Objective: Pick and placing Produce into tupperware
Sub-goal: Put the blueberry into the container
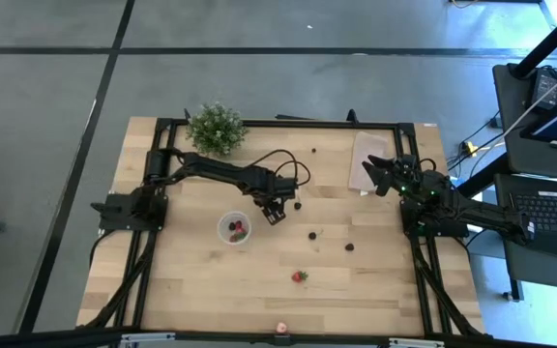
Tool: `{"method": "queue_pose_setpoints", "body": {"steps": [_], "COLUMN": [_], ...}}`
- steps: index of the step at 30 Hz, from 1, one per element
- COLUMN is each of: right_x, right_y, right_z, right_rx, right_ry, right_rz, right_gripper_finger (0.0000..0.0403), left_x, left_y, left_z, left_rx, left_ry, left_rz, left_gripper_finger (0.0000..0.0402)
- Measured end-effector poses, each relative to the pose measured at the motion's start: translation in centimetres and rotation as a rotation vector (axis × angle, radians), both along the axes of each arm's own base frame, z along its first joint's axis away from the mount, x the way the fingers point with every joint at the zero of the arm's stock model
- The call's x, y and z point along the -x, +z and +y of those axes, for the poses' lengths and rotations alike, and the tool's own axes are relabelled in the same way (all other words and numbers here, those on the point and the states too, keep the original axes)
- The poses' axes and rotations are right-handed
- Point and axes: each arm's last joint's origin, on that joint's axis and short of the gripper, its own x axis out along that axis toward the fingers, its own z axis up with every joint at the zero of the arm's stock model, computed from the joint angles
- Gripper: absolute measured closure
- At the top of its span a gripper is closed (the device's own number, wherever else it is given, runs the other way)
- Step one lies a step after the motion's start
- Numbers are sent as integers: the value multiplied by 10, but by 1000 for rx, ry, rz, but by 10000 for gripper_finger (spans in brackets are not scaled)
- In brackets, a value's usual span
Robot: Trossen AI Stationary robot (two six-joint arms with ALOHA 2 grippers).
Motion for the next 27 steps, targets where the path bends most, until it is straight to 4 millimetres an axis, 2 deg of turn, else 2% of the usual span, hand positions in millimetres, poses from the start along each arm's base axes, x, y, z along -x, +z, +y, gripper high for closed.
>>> {"method": "queue_pose_setpoints", "body": {"steps": [16, 27], "right_x": [0, 0], "right_y": [0, 0], "right_z": [0, 0], "right_rx": [1, 3], "right_ry": [0, 0], "right_rz": [1, 2], "right_gripper_finger": [108, 108], "left_x": [-1, 1], "left_y": [-1, -3], "left_z": [3, 3], "left_rx": [18, 41], "left_ry": [-19, -44], "left_rz": [-10, 9], "left_gripper_finger": [258, 279]}}
